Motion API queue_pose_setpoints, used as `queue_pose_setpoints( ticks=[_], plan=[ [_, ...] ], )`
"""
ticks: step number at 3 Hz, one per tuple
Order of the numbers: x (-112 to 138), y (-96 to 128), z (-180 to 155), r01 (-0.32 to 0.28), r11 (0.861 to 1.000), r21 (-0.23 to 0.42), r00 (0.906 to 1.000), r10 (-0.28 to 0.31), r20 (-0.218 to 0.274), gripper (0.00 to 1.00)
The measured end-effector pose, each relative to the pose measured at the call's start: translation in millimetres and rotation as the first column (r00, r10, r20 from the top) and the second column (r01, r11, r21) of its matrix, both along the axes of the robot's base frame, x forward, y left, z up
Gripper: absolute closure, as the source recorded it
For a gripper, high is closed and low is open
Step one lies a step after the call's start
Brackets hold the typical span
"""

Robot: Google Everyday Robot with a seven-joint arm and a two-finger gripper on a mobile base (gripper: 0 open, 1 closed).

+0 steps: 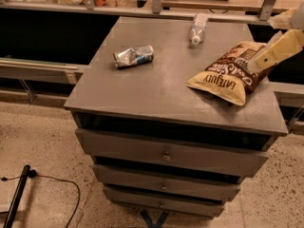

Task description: Place blue plastic bottle upright

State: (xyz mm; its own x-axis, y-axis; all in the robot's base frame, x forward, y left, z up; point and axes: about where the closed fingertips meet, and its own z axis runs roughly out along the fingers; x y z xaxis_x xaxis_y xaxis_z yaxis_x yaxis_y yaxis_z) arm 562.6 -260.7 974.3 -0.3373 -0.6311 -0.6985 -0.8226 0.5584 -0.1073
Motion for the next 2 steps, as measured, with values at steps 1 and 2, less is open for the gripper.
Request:
queue_pose_setpoints(
  ticks=[1, 2],
  plan=[
    [46, -9, -7, 0.047, 0.983, 0.178, 0.9968, -0.058, 0.056, 0.0],
    [80, -13, -3, 0.139, 0.959, 0.246, 0.9802, -0.168, 0.104, 0.0]
  ],
)
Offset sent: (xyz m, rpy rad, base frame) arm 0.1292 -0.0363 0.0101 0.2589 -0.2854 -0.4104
